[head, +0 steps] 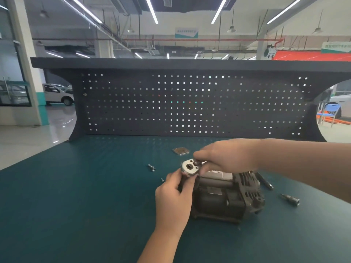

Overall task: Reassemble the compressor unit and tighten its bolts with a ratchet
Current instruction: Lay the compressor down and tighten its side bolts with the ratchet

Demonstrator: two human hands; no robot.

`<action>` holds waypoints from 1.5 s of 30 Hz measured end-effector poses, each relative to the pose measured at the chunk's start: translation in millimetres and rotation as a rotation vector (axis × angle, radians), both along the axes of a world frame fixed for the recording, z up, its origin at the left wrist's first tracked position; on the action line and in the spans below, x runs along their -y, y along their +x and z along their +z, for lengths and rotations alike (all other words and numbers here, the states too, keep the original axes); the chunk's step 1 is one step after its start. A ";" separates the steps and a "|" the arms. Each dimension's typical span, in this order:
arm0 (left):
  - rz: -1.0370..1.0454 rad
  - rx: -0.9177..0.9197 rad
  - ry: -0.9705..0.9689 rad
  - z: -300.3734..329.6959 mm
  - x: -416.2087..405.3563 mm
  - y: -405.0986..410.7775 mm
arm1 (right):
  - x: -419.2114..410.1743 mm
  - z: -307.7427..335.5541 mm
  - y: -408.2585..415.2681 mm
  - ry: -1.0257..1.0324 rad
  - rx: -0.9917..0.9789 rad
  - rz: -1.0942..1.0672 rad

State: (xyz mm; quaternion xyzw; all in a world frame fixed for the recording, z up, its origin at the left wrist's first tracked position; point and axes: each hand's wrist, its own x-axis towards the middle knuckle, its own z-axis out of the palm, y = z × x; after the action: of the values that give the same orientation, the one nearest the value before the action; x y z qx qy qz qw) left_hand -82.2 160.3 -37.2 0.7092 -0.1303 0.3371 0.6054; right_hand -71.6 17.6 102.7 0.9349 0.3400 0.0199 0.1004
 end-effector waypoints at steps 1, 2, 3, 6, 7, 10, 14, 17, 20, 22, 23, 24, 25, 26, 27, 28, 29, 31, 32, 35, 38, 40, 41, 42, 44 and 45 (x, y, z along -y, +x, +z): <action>-0.013 -0.007 -0.032 0.1 -0.3 0.5 | -2.1 -2.8 -0.5 0.020 0.039 0.004; -0.033 -0.016 -0.064 -0.1 -1.0 1.3 | -6.4 -8.4 -3.5 0.043 0.089 -0.010; -0.052 -0.019 -0.083 -0.6 -2.0 1.1 | -11.1 -16.1 -7.3 0.070 0.117 -0.053; -0.052 -0.019 -0.058 -3.0 -2.5 0.6 | -27.6 -39.3 -21.9 0.219 -0.033 -0.226; -0.051 -0.018 -0.064 -2.4 -1.1 -0.2 | -33.9 -44.7 -25.6 0.291 -0.099 -0.262; -0.061 -0.003 -0.098 -0.9 0.4 -0.8 | -47.8 -51.3 -26.8 0.421 -0.178 -0.303; -0.070 0.006 -0.109 -3.5 -0.9 1.8 | -31.2 -24.5 -15.2 0.175 -0.109 -0.195; -0.072 -0.033 -0.057 -5.8 -0.4 3.5 | -12.4 3.4 -4.0 -0.086 -0.044 -0.009; -0.092 0.024 -0.037 0.2 -5.4 4.0 | -12.6 7.0 2.4 -0.110 0.019 0.033; -0.126 0.024 -0.058 4.6 -8.0 5.2 | -14.5 -5.0 0.8 0.007 0.041 -0.028; -0.134 0.015 -0.071 4.6 -8.2 6.3 | -16.9 -13.4 -5.4 0.094 0.036 -0.100; -0.135 0.005 -0.078 3.7 -7.1 7.1 | -19.2 -24.3 -12.6 0.177 0.004 -0.181; -0.128 0.000 -0.069 1.9 -5.2 7.8 | -22.2 -35.8 -19.0 0.298 -0.083 -0.282; -0.128 -0.005 -0.057 0.4 -2.5 7.8 | -27.8 -47.3 -27.1 0.466 -0.207 -0.388; -0.132 -0.008 -0.045 -0.9 0.1 7.1 | -35.3 -54.8 -37.2 0.620 -0.322 -0.463; -0.137 -0.008 -0.048 -1.4 2.1 5.5 | -41.3 -60.0 -40.3 0.705 -0.372 -0.486; -0.132 -0.007 -0.057 -1.1 3.2 3.7 | -44.5 -61.3 -39.5 0.704 -0.334 -0.430; -0.092 0.008 -0.065 -0.2 5.8 -0.7 | -37.9 -48.7 -33.7 0.583 -0.190 -0.330; -0.068 0.017 -0.062 0.1 8.1 -3.9 | -29.4 -37.5 -31.5 0.498 -0.149 -0.291; -0.035 0.046 -0.022 -2.6 18.2 -16.5 | 0.5 -9.8 -35.4 0.159 -0.088 -0.221; -0.051 0.100 -0.012 -3.6 18.5 -22.3 | 11.8 -15.1 -46.1 0.132 -0.030 -0.200; -0.092 0.090 -0.056 0.5 16.4 -22.6 | 3.8 -30.5 -57.9 0.373 -0.084 -0.293; -0.108 0.069 -0.067 1.6 17.0 -22.2 | -2.7 -42.2 -63.1 0.561 -0.200 -0.389; -0.109 0.053 -0.075 1.8 18.9 -23.1 | -12.1 -53.9 -70.6 0.790 -0.376 -0.516; -0.107 0.033 -0.110 0.8 21.9 -25.6 | -31.3 -64.8 -85.2 1.207 -0.774 -0.727; -0.122 0.024 -0.136 0.2 22.2 -26.2 | -34.6 -65.8 -85.3 1.299 -0.851 -0.769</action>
State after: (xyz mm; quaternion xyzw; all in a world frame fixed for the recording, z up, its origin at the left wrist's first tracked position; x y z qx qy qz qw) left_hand -108.4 138.1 -37.0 0.6530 -0.1572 0.3161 0.6700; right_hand -156.9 52.2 37.0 0.7851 -0.0699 -0.1769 -0.5895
